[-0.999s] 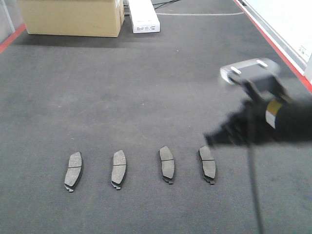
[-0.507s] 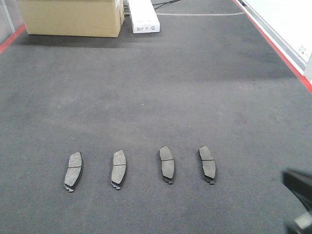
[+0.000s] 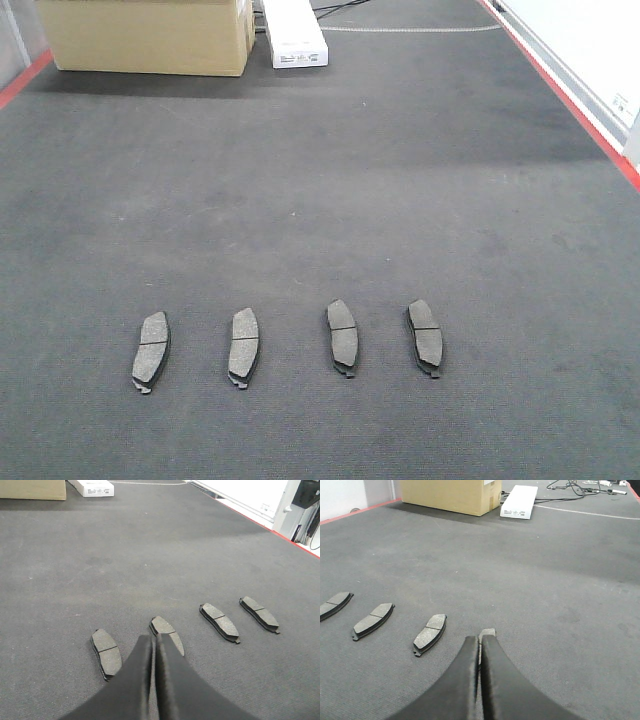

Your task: Move and align brake pads A on conveyor

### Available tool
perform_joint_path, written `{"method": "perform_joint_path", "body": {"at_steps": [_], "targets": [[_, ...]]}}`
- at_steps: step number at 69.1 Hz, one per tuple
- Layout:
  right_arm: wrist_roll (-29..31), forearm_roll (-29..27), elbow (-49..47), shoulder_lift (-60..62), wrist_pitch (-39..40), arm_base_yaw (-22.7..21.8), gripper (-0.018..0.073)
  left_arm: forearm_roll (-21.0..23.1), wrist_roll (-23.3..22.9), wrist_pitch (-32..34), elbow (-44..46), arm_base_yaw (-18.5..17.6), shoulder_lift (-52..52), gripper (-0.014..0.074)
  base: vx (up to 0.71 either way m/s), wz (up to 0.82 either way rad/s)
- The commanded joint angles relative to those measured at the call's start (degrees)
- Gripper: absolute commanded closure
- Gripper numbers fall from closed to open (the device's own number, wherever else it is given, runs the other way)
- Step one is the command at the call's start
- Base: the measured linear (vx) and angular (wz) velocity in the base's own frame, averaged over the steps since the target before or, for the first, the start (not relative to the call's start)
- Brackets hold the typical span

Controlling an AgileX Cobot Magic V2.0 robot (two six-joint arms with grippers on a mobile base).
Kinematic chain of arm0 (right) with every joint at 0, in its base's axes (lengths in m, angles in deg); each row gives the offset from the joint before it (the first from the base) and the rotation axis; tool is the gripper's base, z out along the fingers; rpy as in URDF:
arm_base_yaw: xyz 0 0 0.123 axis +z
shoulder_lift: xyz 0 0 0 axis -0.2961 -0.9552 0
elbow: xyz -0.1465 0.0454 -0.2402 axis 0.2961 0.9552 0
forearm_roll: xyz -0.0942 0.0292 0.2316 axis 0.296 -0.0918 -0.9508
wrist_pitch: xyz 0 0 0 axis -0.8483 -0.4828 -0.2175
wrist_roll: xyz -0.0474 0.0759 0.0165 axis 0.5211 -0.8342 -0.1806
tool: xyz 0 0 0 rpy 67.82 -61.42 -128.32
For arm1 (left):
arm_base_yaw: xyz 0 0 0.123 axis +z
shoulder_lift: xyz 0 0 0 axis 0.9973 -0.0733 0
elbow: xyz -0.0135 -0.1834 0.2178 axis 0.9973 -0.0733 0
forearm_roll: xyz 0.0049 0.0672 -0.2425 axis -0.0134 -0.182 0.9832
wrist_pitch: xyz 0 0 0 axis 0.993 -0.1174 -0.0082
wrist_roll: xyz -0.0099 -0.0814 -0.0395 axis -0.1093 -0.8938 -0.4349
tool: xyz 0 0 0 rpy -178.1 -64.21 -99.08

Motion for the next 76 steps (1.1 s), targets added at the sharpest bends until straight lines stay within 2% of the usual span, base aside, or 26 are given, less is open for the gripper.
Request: {"method": "perform_joint_path", "body": {"at_steps": [1,51,56,67,76], "targets": [[0.1,1.0,-1.5,-0.5,4.4,-0.3,0.0563,-0.3,0.0,3.8,1.4,-0.3,-0.5,0.0603,0.0,0.0],[0.1,1.1,-1.5,-0.5,4.4,-0.3,0.0563,0.2,0.2,3.8,1.4,-0.3,-0.3,0.0603,0.0,0.0],[0.1,1.1,-1.5,-0.5,4.4,-0.3,0.0563,2.1,2.9,3.9,1.4,-0.2,-0.1,0.0603,0.0,0.0],[0.1,1.1,-1.5,-0.5,4.4,-0.3,0.0563,11.4,15.3,4.5,1.4,-0.2,-0.1,0.0603,0.0,0.0],[0.1,1.1,-1.5,-0.5,4.4,-0.3,0.0563,13.7,17.0,4.6,1.4,-0.2,-0.1,0.0603,0.0,0.0]]}}
